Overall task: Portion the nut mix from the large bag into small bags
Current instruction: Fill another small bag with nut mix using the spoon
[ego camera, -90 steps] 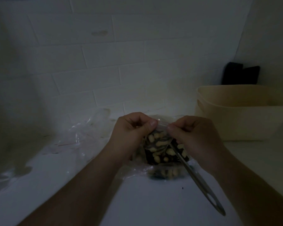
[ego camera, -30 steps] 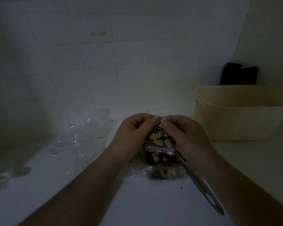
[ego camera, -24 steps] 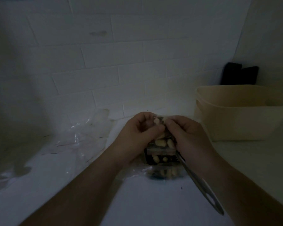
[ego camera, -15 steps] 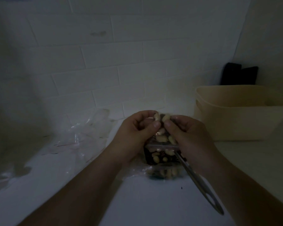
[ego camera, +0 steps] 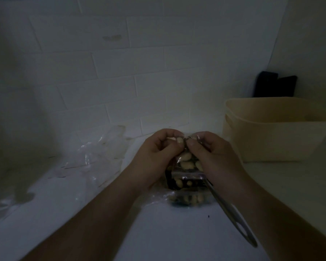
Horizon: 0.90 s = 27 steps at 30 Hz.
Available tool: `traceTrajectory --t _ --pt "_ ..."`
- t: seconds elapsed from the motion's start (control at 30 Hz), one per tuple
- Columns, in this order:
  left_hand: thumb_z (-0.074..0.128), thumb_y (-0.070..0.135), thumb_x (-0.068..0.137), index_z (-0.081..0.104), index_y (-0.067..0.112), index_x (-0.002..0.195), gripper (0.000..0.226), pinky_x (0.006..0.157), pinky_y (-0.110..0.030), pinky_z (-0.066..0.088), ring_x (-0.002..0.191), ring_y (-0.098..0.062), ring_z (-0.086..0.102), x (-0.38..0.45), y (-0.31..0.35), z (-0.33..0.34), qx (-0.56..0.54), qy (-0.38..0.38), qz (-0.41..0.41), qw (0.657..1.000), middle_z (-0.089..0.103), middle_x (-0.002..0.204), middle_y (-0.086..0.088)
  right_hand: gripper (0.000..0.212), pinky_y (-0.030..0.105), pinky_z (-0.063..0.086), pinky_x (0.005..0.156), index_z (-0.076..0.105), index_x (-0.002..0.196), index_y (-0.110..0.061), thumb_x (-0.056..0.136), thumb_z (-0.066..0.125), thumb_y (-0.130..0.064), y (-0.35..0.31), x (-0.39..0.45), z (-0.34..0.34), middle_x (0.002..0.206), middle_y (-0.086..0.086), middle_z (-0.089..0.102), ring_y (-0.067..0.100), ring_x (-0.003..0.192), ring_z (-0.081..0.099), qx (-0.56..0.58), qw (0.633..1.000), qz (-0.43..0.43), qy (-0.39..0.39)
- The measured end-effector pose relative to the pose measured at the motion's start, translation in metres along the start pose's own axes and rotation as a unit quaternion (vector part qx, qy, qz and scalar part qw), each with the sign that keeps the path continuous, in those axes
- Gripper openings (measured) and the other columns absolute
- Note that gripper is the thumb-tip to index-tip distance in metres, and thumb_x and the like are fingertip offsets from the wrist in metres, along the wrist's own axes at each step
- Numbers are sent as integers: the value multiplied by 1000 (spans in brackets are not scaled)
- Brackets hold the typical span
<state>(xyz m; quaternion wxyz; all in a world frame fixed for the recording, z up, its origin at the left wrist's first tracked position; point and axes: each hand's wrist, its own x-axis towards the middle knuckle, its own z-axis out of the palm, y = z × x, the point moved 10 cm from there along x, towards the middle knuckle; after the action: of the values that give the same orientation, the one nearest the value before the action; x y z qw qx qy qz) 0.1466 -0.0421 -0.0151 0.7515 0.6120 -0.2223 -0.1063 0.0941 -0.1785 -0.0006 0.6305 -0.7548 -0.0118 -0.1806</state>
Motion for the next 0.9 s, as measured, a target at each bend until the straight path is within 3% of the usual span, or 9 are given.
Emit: traceTrajectory --t 0.1,0.23,0.33,0.4,0.5,0.57,0.73,0.8,0.9 --pt "69 18 93 68 11 105 14 85 -45 55 88 -31 65 0 1 1 1 -3 5 1000 68 95 -17 13 21 56 69 75 101 -23 103 62 -25 -4 -1 1 88 -6 79 8 81 76 5 1000 -14 -8" --pt "67 9 100 63 4 113 14 85 -42 56 86 -26 67 2 4 -3 3 11 18 1000 70 94 -11 18 22 57 66 77 102 -25 103 60 -32 -3 1 2 89 -6 79 8 83 76 14 1000 -5 -16" --pt "73 25 93 70 9 114 27 98 -56 52 95 -32 69 3 2 -8 1 25 5 1000 74 102 -15 16 19 55 68 77 102 -22 102 62 -28 -5 2 -2 91 -7 80 8 84 76 11 1000 -19 -4" --pt "76 36 87 76 13 105 29 97 -56 55 95 -32 73 3 -1 -7 40 17 -9 999 77 102 -15 15 18 54 69 76 104 -23 102 63 -29 -8 2 -6 93 -8 79 6 85 76 13 999 -30 15" --pt "79 40 83 78 13 93 28 83 -46 59 82 -26 73 2 -3 -5 94 5 -12 995 76 90 -15 18 24 55 76 76 106 -26 103 60 -33 -5 4 -11 96 -10 79 4 89 74 14 999 -23 35" --pt "77 34 84 78 13 91 22 83 -46 58 81 -26 72 2 -1 -7 88 13 0 996 77 89 -16 20 27 56 78 76 107 -28 106 56 -32 -2 4 -11 98 -11 79 5 91 75 24 999 -15 30" --pt "77 23 83 77 20 87 4 84 -45 57 83 -24 72 -2 2 -18 59 40 31 997 76 87 -11 17 44 65 77 78 104 -25 104 61 -26 13 2 1 98 0 80 28 92 77 71 997 19 6" --pt "79 22 82 74 20 82 5 81 -43 56 80 -23 69 -5 0 -20 67 43 31 996 73 83 -11 17 53 63 82 78 104 -30 103 63 -25 14 1 1 99 -1 80 26 92 77 53 998 11 15" --pt "86 31 75 72 16 81 21 80 -45 51 79 -26 65 -4 -1 -18 59 54 24 997 69 82 -16 19 53 61 85 77 105 -37 103 62 -25 8 1 -5 99 -8 79 14 91 76 32 999 -4 38"
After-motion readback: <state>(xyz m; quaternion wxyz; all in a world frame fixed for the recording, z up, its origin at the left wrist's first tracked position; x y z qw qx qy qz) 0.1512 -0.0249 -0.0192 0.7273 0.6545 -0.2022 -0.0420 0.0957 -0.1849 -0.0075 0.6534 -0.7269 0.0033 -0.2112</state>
